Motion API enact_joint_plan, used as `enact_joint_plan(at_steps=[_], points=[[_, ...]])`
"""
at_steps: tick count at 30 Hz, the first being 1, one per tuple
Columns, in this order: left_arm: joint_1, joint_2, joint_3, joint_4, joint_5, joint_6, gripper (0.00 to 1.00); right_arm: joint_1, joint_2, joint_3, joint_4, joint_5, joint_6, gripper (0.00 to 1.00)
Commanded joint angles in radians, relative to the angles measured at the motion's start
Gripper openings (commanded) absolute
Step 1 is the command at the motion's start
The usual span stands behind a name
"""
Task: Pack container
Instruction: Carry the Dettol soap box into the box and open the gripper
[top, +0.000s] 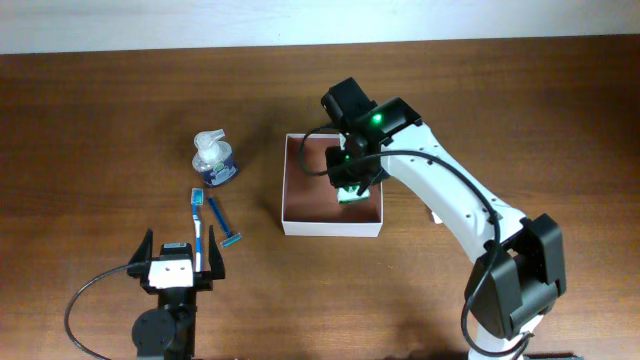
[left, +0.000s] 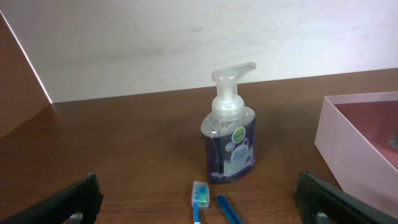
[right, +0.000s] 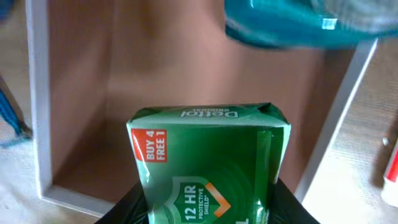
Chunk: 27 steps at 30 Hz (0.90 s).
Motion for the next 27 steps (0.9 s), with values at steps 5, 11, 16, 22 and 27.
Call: enact_joint_plan(at_steps=[5, 11, 16, 22, 27], points=[[0.006, -0.005, -0.004, -0.002, 0.01, 0.014, 1.0, 0.0, 0.028, -0.004, 0.005, 0.04, 0.069, 0.23], [0.006, -0.005, -0.004, -0.001, 0.01, 0.014, 1.0, -0.001, 0.042, -0.004, -0.014, 0.074, 0.068, 0.23], [0.006, -0.005, -0.004, -0.002, 0.01, 0.014, 0.99, -0.002, 0.052, -0.004, -0.041, 0.132, 0.068, 0.23], [0.006, -0.005, -0.004, -0.001, 0.01, 0.014, 1.0, -0.002, 0.064, -0.004, -0.043, 0.146, 0.068, 0.38], [0.006, -0.005, -0.004, -0.002, 0.01, 0.014, 1.0, -0.004, 0.064, -0.004, -0.054, 0.146, 0.068, 0.62]])
